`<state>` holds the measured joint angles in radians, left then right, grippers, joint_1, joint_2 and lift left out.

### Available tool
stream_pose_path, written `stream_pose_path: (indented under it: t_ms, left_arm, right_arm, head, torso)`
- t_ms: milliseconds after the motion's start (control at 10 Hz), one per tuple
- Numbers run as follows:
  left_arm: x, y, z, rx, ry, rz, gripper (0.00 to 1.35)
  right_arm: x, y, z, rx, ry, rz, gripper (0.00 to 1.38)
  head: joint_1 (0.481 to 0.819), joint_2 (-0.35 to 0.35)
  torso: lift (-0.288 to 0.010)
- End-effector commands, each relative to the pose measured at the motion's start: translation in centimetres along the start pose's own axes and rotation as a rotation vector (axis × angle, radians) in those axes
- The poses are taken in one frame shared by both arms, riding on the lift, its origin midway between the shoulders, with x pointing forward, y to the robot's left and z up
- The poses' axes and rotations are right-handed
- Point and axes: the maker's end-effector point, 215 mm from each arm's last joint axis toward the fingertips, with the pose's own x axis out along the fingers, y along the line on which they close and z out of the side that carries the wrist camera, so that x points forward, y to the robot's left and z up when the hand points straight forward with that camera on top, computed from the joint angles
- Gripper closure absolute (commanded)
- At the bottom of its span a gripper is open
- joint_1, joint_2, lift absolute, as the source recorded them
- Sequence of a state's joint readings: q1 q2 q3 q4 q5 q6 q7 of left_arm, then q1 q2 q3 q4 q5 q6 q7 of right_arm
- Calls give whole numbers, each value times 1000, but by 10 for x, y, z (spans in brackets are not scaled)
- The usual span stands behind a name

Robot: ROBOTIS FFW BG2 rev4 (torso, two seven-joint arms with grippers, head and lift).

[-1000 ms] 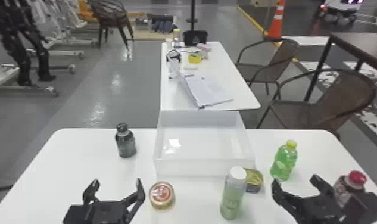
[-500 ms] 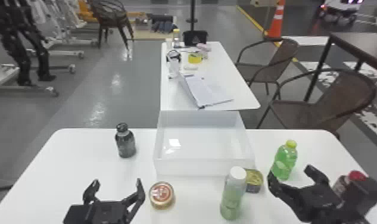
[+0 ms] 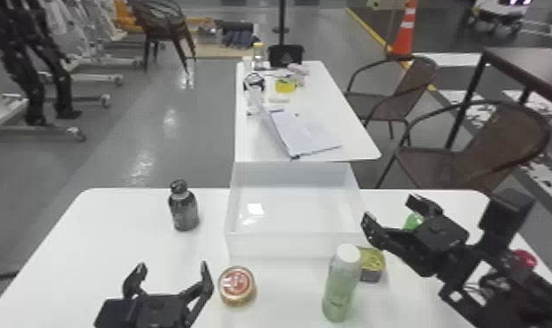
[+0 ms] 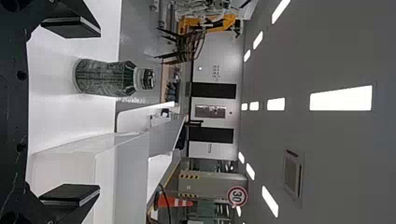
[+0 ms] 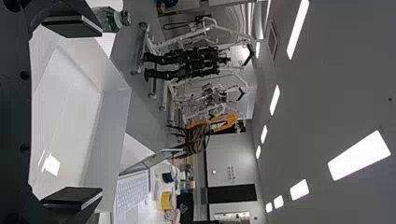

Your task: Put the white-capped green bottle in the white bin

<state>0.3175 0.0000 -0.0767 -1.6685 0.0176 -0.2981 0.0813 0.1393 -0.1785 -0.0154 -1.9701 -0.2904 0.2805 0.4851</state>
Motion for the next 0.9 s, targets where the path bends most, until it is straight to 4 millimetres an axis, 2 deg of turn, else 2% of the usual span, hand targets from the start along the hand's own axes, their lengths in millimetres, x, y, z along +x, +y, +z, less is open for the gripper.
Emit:
stream_pose_path:
  t_ms: [0, 200, 500, 800]
  left_arm:
    - [0, -1, 0, -2, 0, 1, 125]
    - [1, -3, -1, -5, 0, -3, 125]
    - [2, -3, 0, -8, -2, -2, 125]
    - [4, -7, 0, -13, -5, -9, 125]
  right_arm:
    - [20, 25, -6, 14, 32, 101, 98]
    - [30, 42, -29, 88, 65, 184, 98]
    - [28, 51, -65, 153, 145, 211, 98]
    - [24, 59, -85, 194, 188, 240, 98]
  head:
    - [549, 0]
    - [549, 0]
    - [549, 0]
    - [549, 0]
  torso:
    - [-100]
    - [-100]
    - [-100]
    - [-100]
